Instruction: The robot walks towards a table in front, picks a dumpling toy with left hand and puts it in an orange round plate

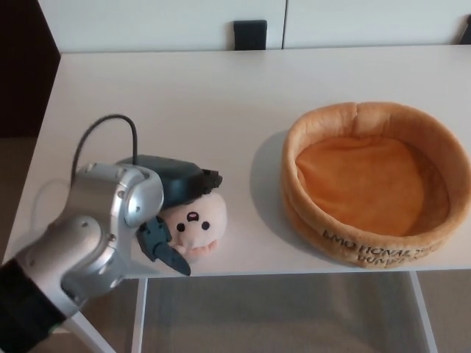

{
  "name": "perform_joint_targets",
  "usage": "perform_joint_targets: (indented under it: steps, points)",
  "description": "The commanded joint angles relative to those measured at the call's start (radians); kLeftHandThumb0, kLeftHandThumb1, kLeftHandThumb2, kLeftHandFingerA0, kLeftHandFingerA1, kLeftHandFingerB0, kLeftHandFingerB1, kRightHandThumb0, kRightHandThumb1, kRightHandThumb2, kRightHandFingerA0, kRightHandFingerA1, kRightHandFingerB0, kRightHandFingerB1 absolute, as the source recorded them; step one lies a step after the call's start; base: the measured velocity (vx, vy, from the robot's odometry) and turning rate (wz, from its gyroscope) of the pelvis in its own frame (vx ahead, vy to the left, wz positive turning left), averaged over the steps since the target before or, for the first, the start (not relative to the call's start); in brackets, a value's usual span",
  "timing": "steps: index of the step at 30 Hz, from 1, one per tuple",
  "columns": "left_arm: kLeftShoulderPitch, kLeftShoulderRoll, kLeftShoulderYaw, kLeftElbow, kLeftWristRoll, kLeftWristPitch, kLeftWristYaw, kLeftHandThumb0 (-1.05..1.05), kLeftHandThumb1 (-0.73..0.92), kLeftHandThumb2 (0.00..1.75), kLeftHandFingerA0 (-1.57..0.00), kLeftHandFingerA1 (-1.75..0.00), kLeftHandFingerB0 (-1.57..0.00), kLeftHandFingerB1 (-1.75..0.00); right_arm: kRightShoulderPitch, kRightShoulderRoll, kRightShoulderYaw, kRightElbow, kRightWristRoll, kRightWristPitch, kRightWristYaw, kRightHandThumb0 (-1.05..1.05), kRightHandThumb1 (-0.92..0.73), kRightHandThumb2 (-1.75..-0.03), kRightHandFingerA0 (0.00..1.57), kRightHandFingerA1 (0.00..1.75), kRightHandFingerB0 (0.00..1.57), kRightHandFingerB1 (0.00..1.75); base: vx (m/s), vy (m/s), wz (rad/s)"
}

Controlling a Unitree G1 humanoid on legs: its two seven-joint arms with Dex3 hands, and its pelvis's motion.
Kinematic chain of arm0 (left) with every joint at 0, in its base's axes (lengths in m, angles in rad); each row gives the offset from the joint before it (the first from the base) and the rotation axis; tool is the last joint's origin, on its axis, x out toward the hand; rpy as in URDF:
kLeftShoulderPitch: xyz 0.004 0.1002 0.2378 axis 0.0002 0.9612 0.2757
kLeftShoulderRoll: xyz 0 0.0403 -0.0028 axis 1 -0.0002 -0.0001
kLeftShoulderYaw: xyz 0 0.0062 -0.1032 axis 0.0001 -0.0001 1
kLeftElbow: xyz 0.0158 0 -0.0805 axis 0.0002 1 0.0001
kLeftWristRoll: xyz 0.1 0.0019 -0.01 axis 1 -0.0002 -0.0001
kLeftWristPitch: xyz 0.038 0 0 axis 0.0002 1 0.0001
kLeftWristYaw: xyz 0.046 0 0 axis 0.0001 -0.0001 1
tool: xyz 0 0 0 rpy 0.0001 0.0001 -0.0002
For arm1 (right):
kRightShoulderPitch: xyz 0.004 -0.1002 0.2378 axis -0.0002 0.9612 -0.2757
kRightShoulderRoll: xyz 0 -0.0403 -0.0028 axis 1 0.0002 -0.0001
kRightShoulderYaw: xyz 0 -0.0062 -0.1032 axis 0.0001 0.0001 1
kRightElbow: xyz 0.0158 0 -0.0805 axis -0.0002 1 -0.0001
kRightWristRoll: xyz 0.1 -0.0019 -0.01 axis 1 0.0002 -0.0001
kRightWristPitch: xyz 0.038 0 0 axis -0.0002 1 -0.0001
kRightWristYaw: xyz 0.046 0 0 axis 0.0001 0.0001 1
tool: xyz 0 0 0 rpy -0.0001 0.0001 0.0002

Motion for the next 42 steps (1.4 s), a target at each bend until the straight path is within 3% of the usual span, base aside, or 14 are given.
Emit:
perform_joint_targets:
  steps: [1, 10, 11, 12, 13, 20, 24, 25, 27, 28, 34, 38, 40, 42]
  points:
    - [0.019, 0.001, -0.019, 0.042, 0.092, -0.013, 0.037, -0.39, 0.37, 0.52, 0.00, 0.00, 0.00, 0.00, -0.009, -0.022, 0.006, 0.002, -0.016, 0.006, -0.020, -0.39, -0.53, -0.56, 0.86, 0.74, 0.48, 0.37, 0.00, 0.000, 0.00]
    - [0.076, -0.033, -0.020, 0.115, 0.114, -0.067, 0.143, -0.25, 0.33, 0.62, -0.04, -0.23, 0.00, -0.14, -0.018, -0.024, 0.018, 0.001, -0.028, 0.008, -0.019, -0.41, -0.54, -0.57, 0.88, 0.72, 0.47, 0.37, 0.00, 0.000, 0.00]
    - [0.100, -0.040, -0.012, 0.114, 0.110, -0.099, 0.196, -0.17, 0.49, 0.55, -0.41, -0.68, -0.08, -0.30, -0.019, -0.023, 0.014, 0.002, -0.024, 0.012, -0.017, -0.41, -0.54, -0.57, 0.85, 0.75, 0.46, 0.36, 0.00, 0.000, 0.00]
    - [0.111, -0.043, -0.007, 0.114, 0.108, -0.113, 0.218, -0.17, 0.49, 0.55, -0.41, -0.68, -0.08, -0.30, -0.019, -0.022, 0.013, 0.003, -0.023, 0.013, -0.016, -0.41, -0.54, -0.57, 0.85, 0.75, 0.46, 0.36, 0.00, 0.000, 0.00]
    - [0.157, -0.074, 0.029, 0.128, 0.088, -0.145, 0.338, -0.08, 0.51, 0.55, -0.80, -0.90, -0.49, -0.36, -0.019, -0.022, 0.015, 0.003, -0.026, 0.013, -0.021, -0.43, -0.54, -0.56, 0.80, 0.76, 0.47, 0.35, 0.00, 0.000, 0.00]
    - [0.239, -0.140, 0.074, 0.210, 0.096, -0.262, 0.649, -0.27, 0.69, 0.63, -0.72, -1.45, -0.81, -0.56, -0.013, -0.023, 0.016, 0.003, -0.029, 0.007, -0.026, -0.51, -0.45, -0.81, 0.70, 0.77, 0.39, 0.50, 0.00, 0.000, 0.00]
    - [0.258, -0.151, 0.099, 0.241, 0.084, -0.330, 0.746, -0.19, 0.65, 0.66, -0.74, -1.56, -0.83, -0.64, -0.011, -0.025, 0.015, -0.001, -0.028, 0.003, -0.025, -0.49, -0.58, -0.58, 0.68, 0.69, 0.46, 0.36, 0.00, 0.000, 0.00]
    - [0.261, -0.153, 0.104, 0.246, 0.081, -0.339, 0.755, -0.19, 0.64, 0.67, -0.69, -1.69, -0.78, -0.95, -0.011, -0.025, 0.014, -0.002, -0.027, 0.001, -0.023, -0.49, -0.59, -0.58, 0.71, 0.74, 0.46, 0.36, 0.00, 0.000, 0.00]
    - [0.271, -0.154, 0.114, 0.246, 0.071, -0.349, 0.757, -0.20, 0.62, 0.67, -0.75, -1.66, -0.82, -0.86, -0.009, -0.024, 0.016, 0.002, -0.029, -0.003, -0.026, -0.53, -0.46, -0.83, 0.71, 0.78, 0.39, 0.50, 0.00, 0.000, 0.00]
    - [0.275, -0.156, 0.122, 0.244, 0.065, -0.352, 0.753, -0.23, 0.63, 0.66, -0.72, -1.62, -0.83, -0.70, -0.009, -0.024, 0.021, 0.002, -0.034, -0.005, -0.027, -0.51, -0.59, -0.59, 0.73, 0.76, 0.45, 0.36, 0.00, 0.000, 0.00]
    - [0.298, -0.173, 0.183, 0.245, 0.038, -0.401, 0.807, -0.32, 0.57, 0.56, -0.72, -1.64, -0.91, -0.54, -0.008, -0.022, 0.021, 0.003, -0.032, -0.001, -0.029, -0.48, -0.59, -0.58, 0.70, 0.72, 0.46, 0.36, 0.00, 0.000, 0.00]
    - [0.318, -0.311, 0.435, 0.132, -0.252, -0.344, 0.687, -0.30, 0.63, 0.59, -0.97, -0.68, -0.92, -0.54, -0.010, -0.023, 0.020, 0.003, -0.030, -0.003, -0.025, -0.51, -0.47, -0.84, 0.64, 0.71, 0.39, 0.51, 0.00, 0.000, 0.00]
    - [0.308, -0.352, 0.507, 0.093, -0.324, -0.308, 0.643, -0.30, 0.64, 0.59, -0.98, -0.55, -0.89, -0.53, -0.010, -0.024, 0.019, 0.003, -0.028, 0.000, -0.024, -0.49, -0.58, -0.58, 0.66, 0.62, 0.46, 0.36, 0.00, 0.000, 0.00]
    - [0.274, -0.385, 0.583, 0.056, -0.385, -0.262, 0.610, -0.29, 0.68, 0.60, -0.99, -0.50, -0.91, -0.52, -0.009, -0.023, 0.016, 0.003, -0.024, 0.003, -0.021, -0.53, -0.47, -0.84, 0.66, 0.72, 0.38, 0.50, 0.00, 0.000, 0.00]
